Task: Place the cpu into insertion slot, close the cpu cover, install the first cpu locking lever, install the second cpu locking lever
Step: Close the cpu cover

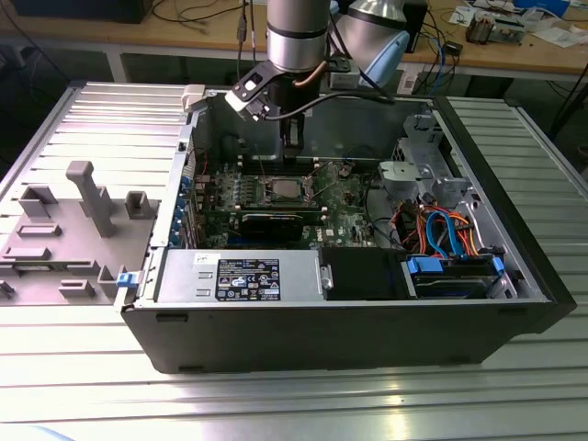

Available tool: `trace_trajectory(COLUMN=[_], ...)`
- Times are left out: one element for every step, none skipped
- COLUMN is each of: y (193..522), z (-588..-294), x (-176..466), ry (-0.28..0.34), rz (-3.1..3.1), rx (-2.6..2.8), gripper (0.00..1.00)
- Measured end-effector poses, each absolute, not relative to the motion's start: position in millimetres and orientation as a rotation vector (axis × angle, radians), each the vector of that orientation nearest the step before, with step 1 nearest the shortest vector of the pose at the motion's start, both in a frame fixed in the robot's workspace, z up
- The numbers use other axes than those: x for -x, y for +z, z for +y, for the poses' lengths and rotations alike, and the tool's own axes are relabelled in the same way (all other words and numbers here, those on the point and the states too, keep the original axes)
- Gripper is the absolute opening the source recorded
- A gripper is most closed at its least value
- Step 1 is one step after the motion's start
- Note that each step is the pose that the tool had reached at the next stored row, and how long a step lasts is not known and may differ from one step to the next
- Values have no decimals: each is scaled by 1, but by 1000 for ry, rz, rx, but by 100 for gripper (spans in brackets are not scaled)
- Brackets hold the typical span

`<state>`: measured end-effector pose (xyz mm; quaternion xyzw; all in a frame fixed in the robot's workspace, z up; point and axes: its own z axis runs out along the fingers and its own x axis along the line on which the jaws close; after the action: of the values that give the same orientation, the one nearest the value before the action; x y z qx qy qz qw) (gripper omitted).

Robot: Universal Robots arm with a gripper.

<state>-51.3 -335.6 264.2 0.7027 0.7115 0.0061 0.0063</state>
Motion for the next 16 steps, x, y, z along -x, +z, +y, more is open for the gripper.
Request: trace_trajectory(y=[265,266,266,266,266,266,267,267,267,267,267,267,267,267,267,267], z=[-336,-336,-336,-336,-336,-336,-336,-336,-336,-336,-336,-336,-336,-336,-336,-336], x=[51,51,51,51,51,51,51,51,51,51,51,51,51,50,49,49], ry=[19,19,19,19,20,19,19,19,19,19,19,19,19,19,19,19], rz=[2226,2226,2226,2226,2226,2226,2226,2226,2226,2226,2226,2226,2226,2226,2226,2226], rx=[-2199,-2199,-2199,-2199,-2199,-2199,-2199,-2199,-2199,-2199,-2199,-2199,-2198,-2199,-2199,-2199], gripper=[11,11,11,11,11,11,11,11,11,11,11,11,11,11,11,11])
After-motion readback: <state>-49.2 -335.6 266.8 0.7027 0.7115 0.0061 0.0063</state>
